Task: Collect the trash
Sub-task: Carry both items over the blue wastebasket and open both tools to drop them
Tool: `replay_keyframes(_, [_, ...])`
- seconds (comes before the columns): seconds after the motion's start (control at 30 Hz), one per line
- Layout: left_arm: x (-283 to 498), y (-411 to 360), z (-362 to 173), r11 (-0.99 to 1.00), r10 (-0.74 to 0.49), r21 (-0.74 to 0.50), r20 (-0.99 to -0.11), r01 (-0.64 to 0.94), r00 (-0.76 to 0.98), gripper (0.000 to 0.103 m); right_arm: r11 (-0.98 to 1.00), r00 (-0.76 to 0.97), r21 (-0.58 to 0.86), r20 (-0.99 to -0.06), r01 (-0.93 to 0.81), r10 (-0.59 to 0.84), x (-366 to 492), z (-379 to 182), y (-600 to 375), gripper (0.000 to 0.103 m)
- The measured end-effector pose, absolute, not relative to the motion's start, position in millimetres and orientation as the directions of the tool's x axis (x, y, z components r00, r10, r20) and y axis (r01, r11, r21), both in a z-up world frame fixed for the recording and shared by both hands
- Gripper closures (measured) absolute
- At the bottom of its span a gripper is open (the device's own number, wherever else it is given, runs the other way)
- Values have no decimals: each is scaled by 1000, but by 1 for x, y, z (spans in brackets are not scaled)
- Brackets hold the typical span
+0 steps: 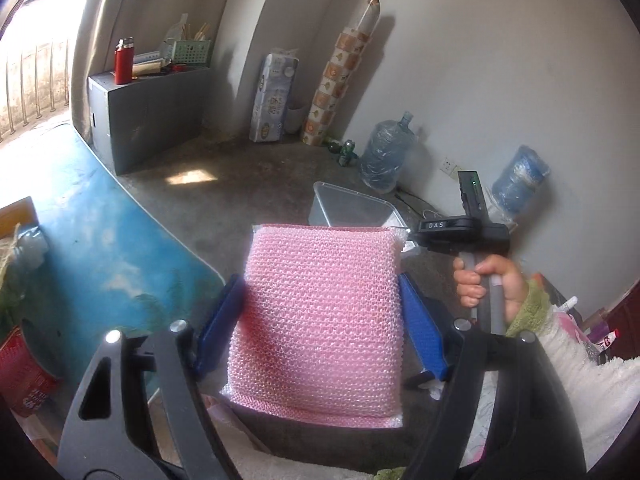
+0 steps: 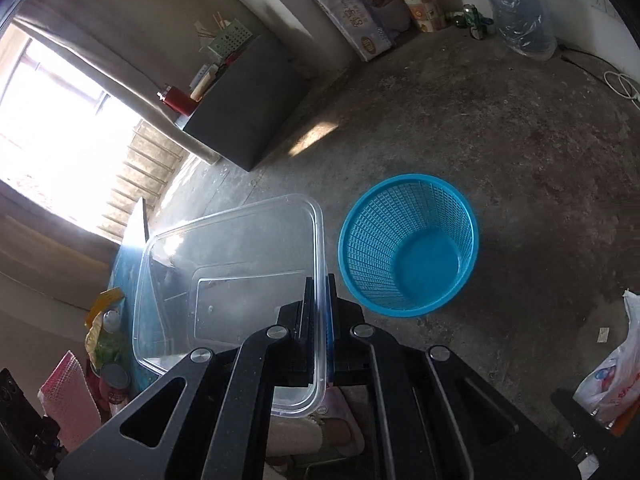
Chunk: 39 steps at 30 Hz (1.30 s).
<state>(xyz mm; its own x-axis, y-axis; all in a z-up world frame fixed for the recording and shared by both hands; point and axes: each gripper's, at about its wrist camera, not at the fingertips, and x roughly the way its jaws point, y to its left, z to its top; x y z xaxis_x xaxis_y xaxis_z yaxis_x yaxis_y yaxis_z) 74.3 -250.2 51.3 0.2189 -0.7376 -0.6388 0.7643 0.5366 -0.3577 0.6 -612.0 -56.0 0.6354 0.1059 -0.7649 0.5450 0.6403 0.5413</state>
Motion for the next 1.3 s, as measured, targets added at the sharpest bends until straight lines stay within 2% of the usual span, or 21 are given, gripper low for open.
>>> replay_keyframes(0.33, [85,-401,-44,519,-626,-323,-774,791,95,30,432,546,519,-835,737,72,-7,-162,-673,99])
replay_keyframes(0.7, [138,-524,-170,565,-463,-318,-886,762,-27,30,384,432,413,-901,826,41,62,-237,-712,99])
replay_keyframes(0.87, [165,-552,-211,612,-413,-324,-909,721,-57,21,393,414,395,-909,830,38,91,-259,-717,92])
replay_keyframes(0.93, [171,-551,-217,634,-413,-347,-908,691,-77,21,414,397,386,-916,824,64,101,-269,-714,88])
replay_keyframes(1.03, [175,-538,-213,637,-465,-410,-880,653,-100,21,463,356,343,-932,817,62,111,-279,-707,87])
replay_keyframes(1.3, [166,-513,-159,582,-570,-446,-820,679,-51,21,504,363,316,-932,804,5,104,-267,-700,86])
